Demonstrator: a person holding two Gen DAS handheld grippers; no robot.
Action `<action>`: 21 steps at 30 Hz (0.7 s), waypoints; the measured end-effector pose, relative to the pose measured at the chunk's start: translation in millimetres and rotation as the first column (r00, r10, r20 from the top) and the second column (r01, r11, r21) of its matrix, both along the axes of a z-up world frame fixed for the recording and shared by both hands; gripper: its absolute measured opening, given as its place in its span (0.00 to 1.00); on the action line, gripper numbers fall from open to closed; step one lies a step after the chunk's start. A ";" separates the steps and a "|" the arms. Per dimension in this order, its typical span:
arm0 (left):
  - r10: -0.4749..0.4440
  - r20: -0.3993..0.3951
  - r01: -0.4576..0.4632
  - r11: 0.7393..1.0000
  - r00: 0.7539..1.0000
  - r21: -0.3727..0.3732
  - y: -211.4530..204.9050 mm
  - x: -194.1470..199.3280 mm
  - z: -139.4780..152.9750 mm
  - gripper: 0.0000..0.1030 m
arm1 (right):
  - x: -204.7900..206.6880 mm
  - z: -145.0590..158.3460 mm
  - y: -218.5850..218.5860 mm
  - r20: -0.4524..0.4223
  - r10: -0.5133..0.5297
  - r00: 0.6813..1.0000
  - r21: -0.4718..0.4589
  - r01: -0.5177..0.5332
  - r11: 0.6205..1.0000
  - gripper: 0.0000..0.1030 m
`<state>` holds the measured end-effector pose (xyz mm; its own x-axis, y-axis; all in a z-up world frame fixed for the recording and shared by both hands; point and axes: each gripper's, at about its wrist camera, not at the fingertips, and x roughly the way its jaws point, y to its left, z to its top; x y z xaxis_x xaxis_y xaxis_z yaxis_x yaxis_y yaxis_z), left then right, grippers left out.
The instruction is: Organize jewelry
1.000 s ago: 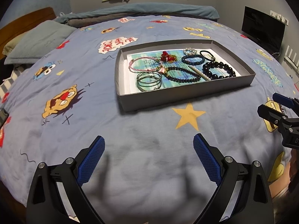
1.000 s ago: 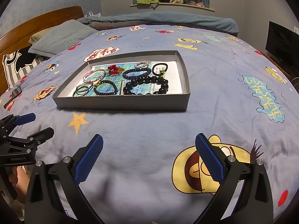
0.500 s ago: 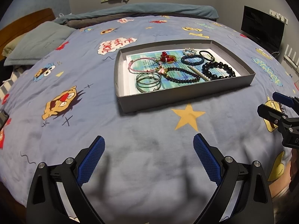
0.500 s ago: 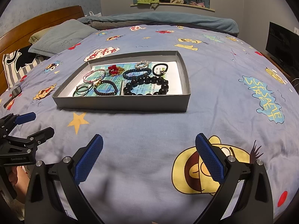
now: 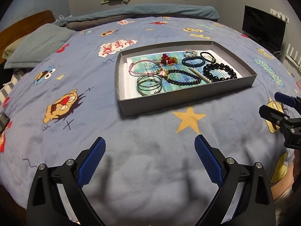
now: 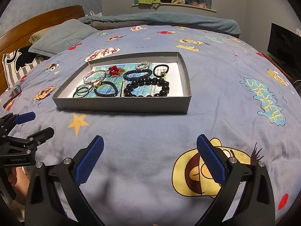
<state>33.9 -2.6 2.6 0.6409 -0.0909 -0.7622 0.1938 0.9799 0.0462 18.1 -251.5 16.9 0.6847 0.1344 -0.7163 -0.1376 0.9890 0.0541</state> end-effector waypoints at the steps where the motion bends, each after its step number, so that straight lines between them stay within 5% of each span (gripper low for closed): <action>1: -0.001 0.001 0.001 1.000 1.000 -0.001 -0.1 0.2 0.1 0.92 | 0.0 -0.1 -0.1 0.000 0.000 1.000 0.000 0.000 1.000 0.95; 21: 0.004 0.021 -0.004 1.000 1.000 0.002 1.5 0.0 -0.8 0.92 | 1.3 -2.8 -1.6 -0.007 -0.003 1.000 -0.001 0.003 1.000 0.95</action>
<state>33.8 -1.1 1.8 0.6568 -0.0871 -0.7490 0.1891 0.9806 0.0518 19.4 -253.1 14.1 0.6799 0.1316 -0.7214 -0.1346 0.9895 0.0537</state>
